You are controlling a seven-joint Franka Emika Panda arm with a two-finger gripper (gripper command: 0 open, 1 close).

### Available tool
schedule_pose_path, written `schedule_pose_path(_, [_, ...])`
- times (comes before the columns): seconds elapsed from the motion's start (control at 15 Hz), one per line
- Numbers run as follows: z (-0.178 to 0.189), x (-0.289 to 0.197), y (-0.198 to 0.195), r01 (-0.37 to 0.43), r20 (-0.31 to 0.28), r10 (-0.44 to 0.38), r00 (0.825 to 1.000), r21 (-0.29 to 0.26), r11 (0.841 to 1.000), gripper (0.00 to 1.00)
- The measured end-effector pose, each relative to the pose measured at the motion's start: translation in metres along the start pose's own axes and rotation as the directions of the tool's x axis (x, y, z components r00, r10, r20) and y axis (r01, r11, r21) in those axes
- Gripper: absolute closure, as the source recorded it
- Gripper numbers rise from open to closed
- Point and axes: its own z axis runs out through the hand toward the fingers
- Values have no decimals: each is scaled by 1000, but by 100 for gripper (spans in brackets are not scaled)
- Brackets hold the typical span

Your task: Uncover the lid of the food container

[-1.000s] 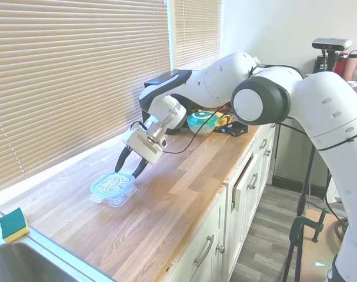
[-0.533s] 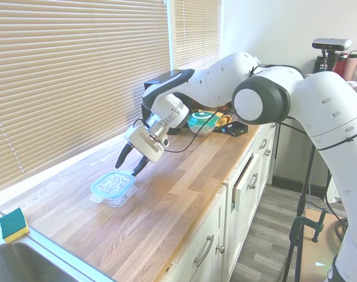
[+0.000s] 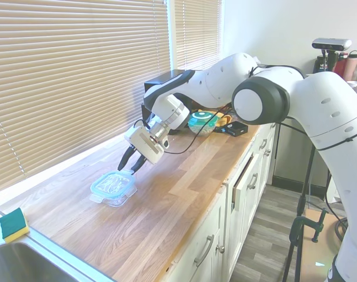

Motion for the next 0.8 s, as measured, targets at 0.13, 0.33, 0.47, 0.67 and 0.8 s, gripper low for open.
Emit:
schedule_pose_path(0.13, [0, 0, 0, 0, 2, 0, 1000, 0, 1000, 100])
schedule_pose_path(0.33, [-2, 1, 2, -2, 3, 2, 1000, -2, 1000, 100])
schedule_pose_path(0.47, [-2, 1, 2, -2, 4, 2, 1000, -3, 1000, 100])
schedule_pose_path(0.67, [-4, -1, -1, 4, 3, -4, 1000, -5, 1000, 100])
schedule_pose_path(0.8, [-9, -8, -9, 23, -5, -23, 1000, -8, 1000, 100])
